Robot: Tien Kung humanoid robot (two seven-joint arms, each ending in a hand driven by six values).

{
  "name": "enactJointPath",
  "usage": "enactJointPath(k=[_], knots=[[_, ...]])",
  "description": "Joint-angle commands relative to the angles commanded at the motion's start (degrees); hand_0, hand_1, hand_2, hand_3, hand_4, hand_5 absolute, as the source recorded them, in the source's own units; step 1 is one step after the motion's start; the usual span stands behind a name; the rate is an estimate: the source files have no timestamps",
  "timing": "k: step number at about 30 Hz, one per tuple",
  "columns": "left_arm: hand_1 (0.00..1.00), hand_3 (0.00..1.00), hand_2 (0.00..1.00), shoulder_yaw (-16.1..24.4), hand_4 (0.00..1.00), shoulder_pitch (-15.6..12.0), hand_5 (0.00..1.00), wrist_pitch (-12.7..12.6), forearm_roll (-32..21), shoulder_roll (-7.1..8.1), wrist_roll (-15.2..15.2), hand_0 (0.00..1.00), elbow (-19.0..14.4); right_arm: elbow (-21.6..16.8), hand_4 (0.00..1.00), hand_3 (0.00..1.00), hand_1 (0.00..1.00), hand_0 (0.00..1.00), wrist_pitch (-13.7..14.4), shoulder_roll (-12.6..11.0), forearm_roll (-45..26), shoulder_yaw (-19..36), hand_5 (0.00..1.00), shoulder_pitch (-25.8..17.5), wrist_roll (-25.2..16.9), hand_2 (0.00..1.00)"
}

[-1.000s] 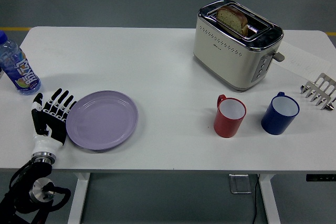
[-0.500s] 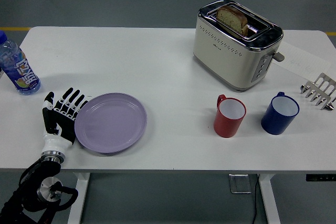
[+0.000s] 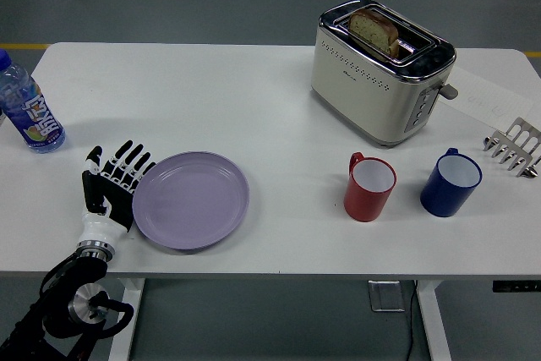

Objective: Push plate across desktop

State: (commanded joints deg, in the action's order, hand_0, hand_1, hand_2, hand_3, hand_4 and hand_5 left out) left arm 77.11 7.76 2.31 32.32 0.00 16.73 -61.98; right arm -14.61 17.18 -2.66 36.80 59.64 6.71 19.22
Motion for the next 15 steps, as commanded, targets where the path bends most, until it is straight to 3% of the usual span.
enactJointPath(k=[15], knots=[[0.779,0.673,0.747,-4.6,0.574,1.0,0.998,-0.1,-0.6,0.00,0.1,0.750,0.4,0.0,0.222,0.564,0.517,0.577,0.1,-0.1,0.3,0.3,0.527,-0.1,0.1,0.609]])
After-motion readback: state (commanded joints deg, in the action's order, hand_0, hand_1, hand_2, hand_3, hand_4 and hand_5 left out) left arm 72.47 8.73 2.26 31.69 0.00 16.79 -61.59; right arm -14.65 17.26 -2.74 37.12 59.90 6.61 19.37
